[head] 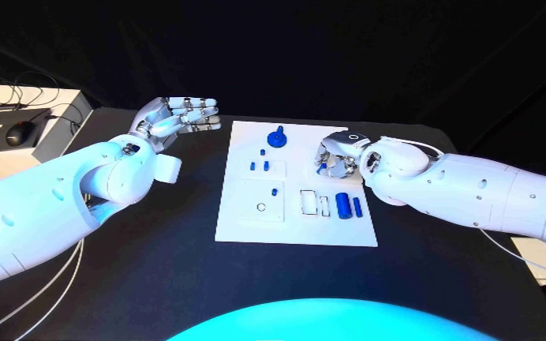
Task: Assemble the parts on the task board
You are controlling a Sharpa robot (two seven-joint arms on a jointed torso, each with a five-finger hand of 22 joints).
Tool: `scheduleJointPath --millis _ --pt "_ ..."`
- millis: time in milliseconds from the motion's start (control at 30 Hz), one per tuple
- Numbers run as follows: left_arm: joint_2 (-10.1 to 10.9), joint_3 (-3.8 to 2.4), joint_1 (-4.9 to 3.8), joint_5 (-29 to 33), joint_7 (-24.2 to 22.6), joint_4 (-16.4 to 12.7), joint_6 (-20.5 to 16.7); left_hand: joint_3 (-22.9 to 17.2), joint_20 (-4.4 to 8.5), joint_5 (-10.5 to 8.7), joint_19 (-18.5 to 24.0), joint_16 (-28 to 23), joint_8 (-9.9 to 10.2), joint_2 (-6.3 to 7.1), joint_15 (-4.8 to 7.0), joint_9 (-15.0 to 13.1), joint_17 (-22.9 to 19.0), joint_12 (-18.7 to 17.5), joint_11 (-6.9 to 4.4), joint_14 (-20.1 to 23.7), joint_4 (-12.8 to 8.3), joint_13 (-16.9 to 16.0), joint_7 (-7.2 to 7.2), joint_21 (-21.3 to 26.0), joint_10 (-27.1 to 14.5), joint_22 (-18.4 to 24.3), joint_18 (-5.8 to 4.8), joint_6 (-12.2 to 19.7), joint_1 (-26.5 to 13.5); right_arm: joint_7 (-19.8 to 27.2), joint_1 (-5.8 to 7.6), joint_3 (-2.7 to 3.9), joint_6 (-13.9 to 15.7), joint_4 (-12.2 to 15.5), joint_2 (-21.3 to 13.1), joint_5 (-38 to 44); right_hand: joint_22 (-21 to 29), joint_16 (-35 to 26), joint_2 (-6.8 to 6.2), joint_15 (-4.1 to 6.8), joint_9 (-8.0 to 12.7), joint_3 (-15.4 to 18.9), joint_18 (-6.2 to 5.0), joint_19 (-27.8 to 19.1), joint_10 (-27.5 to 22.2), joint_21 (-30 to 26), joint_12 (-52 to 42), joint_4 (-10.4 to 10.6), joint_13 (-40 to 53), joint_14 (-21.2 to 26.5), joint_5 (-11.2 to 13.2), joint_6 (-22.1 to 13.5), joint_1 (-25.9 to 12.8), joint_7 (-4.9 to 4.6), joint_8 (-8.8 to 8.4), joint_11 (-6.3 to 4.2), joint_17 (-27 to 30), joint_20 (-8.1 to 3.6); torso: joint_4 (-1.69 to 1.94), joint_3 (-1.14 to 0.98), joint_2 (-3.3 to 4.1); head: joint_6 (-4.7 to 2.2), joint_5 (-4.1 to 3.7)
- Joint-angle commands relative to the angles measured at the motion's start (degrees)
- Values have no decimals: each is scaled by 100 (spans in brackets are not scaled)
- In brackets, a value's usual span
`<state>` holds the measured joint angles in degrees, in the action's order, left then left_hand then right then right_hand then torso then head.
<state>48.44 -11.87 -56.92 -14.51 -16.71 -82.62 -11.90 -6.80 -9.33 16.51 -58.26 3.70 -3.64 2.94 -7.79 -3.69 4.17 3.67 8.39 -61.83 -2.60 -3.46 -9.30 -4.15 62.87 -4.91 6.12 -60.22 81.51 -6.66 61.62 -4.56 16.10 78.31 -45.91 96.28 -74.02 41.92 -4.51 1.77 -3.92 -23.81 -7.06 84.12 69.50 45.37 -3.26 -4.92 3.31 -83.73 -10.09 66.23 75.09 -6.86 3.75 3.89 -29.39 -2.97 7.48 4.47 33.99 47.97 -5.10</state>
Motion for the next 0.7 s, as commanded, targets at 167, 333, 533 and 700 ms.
scheduleJointPath --millis 167,333,533,700 --pt "-3 -4 5 12 -14 -3 96 25 6 13 -47 30 2 -13 4 7 -7 -9 -6 16 14 6 -28 -37 -22 11 -81 -6 32 16 -6 -1 -51 13 -23 92 -1 7 -32 24 -1 16 43 320 19 -3 -16 -25 10 17 -2 5 -20 -5 -16 3 -3 -31 -1 3 -2 6 5" --pt "-1 -4 5 13 -4 -3 98 31 4 11 -47 31 2 -12 4 7 -6 -8 -4 16 21 6 -29 -36 -24 13 -81 -3 26 19 -7 -1 -31 32 -44 92 -5 3 -52 22 2 14 41 321 5 -8 -16 -37 10 16 -15 -20 -16 -8 -16 8 -2 -29 -1 2 -1 9 8" --pt "-3 -4 5 17 -2 -2 98 41 2 13 -48 32 0 -21 4 7 -6 -8 -4 17 38 5 -29 -36 -25 17 -80 -5 17 13 -10 -1 100 53 -63 92 -49 10 5 40 0 -30 50 333 123 92 -39 -50 19 6 -12 -48 28 -1 -13 -30 -8 -36 1 1 -1 7 2" --pt "-9 -4 6 21 -2 4 97 41 2 13 -48 32 0 -21 4 7 -6 -8 -4 17 38 5 -29 -36 -25 17 -80 -5 17 59 -12 0 359 107 -90 -27 -323 55 151 112 -14 -84 155 368 569 738 -20 -168 30 -16 36 57 228 15 -1 -146 -39 -97 -1 -1 -2 4 0"
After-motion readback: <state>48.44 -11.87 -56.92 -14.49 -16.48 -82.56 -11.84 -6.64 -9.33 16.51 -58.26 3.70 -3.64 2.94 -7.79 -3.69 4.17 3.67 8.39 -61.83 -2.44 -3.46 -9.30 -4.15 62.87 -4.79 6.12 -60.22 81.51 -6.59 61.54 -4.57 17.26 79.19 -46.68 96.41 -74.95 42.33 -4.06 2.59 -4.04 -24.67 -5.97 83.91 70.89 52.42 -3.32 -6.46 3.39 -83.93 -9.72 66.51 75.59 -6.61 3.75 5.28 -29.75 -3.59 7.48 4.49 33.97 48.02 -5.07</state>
